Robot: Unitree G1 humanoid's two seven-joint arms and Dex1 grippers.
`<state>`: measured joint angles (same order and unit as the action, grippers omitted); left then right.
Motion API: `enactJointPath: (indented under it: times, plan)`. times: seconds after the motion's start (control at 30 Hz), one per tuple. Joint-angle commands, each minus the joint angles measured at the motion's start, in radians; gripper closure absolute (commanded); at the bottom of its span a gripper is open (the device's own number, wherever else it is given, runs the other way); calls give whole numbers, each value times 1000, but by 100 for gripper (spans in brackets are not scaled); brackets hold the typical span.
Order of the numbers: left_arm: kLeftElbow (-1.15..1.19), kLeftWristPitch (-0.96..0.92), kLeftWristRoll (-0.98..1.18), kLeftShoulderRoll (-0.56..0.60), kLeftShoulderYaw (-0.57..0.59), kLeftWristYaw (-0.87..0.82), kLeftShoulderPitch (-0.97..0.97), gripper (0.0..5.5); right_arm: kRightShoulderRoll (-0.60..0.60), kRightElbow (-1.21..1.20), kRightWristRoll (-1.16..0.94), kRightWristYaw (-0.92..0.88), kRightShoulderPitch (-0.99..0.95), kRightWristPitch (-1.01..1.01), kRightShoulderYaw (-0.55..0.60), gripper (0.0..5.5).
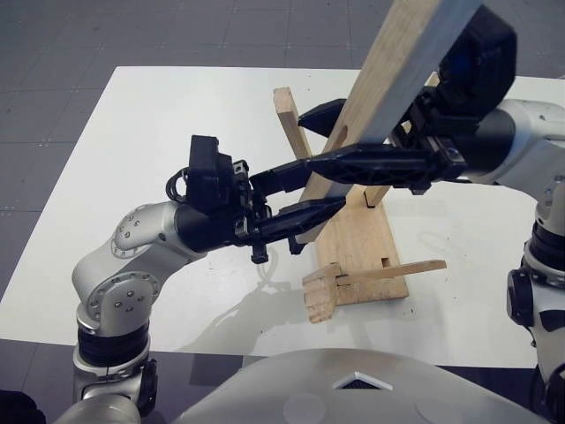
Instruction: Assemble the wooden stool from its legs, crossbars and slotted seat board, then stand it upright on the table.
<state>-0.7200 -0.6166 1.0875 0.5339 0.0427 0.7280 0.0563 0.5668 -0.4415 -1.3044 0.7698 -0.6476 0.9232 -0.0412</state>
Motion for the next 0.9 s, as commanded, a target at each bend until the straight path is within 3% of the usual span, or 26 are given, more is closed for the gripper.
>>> enactJointPath:
  times: [0.03,0.27,0.3,0.47,0.9]
  plan:
    - [10,-8,-38,28,-32,22,-2,345,16,-36,-24,71,7,24,1,346]
    - [35,31,-50,9,-24,44,-4,345,31,-40,-18,89,17,25,12,347]
    - [33,25,-41,14,-22,44,-6,308,34,-38,-11,88,19,22,16,347]
    - [31,35,-50,11,-10,26,-14,242,62,-43,67,97,38,-6,30,347]
    - [36,64,-65,68,81,84,-78,242,228,-77,211,191,225,-73,172,347]
